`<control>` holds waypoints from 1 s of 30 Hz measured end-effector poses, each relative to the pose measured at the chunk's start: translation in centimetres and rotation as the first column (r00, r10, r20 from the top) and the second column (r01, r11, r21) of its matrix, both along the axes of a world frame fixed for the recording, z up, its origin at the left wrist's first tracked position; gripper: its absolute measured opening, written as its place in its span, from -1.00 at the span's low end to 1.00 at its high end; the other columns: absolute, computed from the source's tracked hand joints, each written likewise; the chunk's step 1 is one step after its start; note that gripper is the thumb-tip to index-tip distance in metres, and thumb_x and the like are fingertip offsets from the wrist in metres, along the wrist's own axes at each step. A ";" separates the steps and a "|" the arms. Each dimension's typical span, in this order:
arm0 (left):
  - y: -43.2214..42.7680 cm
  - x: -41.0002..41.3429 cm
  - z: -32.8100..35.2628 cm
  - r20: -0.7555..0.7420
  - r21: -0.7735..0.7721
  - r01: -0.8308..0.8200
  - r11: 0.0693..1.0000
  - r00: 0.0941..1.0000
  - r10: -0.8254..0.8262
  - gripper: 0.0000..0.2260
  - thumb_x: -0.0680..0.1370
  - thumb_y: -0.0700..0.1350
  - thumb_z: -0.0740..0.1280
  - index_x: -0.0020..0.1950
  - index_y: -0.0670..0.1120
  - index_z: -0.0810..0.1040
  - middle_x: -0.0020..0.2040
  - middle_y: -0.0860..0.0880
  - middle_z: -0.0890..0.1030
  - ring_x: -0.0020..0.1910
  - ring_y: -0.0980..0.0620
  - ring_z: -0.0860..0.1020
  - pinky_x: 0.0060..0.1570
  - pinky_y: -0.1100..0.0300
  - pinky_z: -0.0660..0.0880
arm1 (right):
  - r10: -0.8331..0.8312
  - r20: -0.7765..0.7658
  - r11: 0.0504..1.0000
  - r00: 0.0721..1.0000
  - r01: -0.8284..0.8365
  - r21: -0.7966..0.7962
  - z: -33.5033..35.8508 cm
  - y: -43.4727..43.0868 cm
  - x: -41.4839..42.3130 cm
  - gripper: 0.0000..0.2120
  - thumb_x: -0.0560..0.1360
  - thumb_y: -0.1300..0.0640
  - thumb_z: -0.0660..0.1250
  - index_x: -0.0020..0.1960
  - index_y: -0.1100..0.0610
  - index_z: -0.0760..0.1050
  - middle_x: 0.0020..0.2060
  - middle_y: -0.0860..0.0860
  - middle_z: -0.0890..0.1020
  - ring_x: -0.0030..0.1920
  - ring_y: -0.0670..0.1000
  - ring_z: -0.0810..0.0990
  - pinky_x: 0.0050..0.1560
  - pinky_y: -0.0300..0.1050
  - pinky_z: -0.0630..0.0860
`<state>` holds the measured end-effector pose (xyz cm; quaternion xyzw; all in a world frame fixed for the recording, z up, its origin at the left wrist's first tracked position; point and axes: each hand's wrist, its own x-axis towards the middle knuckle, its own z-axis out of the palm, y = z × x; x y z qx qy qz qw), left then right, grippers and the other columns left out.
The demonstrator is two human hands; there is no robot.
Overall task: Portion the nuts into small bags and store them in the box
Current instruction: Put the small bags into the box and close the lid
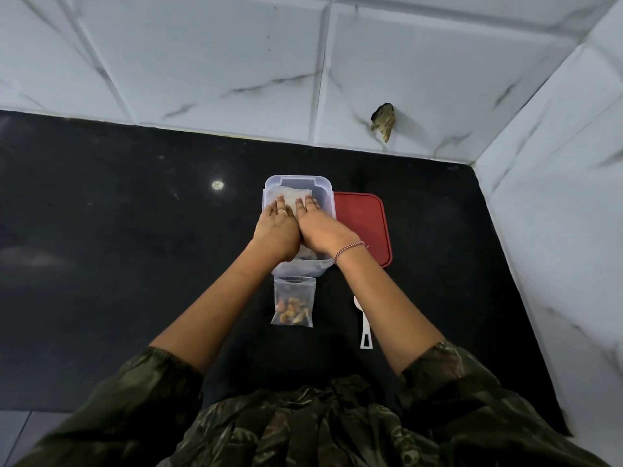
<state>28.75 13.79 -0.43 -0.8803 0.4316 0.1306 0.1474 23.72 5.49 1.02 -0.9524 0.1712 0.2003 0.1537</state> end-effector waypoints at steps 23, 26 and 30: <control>7.2 -8.4 -5.5 -0.683 -0.666 -0.746 0.034 0.627 0.375 -0.83 0.60 -0.25 0.20 0.18 -0.24 0.36 0.14 -0.16 0.44 0.09 -0.02 0.43 -0.02 0.19 0.35 | -0.658 0.614 0.749 0.436 0.469 0.469 -8.2 5.3 -12.2 -0.85 0.54 0.21 0.28 0.07 0.24 0.41 -0.05 0.04 0.42 -0.03 0.00 0.40 0.02 -0.08 0.42; 7.5 -9.2 -7.1 -0.769 -0.536 -0.840 0.088 0.529 0.360 -0.74 0.57 -0.34 0.18 0.25 -0.22 0.34 0.15 -0.15 0.50 0.11 -0.05 0.49 0.04 0.13 0.45 | -0.716 0.415 0.687 0.561 0.462 0.561 -9.3 5.1 -12.4 -0.78 0.56 0.19 0.27 0.17 0.23 0.46 0.00 0.09 0.54 -0.01 0.04 0.53 -0.03 -0.23 0.41; 7.4 -9.5 -7.7 -0.833 -0.449 -0.889 0.085 0.451 0.321 -0.68 0.54 -0.36 0.20 0.28 -0.17 0.33 0.07 -0.07 0.55 0.02 -0.02 0.55 0.06 -0.04 0.55 | -0.710 0.323 0.667 0.625 0.452 0.593 -9.7 5.5 -11.8 -0.81 0.54 0.18 0.28 0.11 0.21 0.55 -0.07 0.13 0.65 -0.08 0.11 0.63 -0.02 0.00 0.56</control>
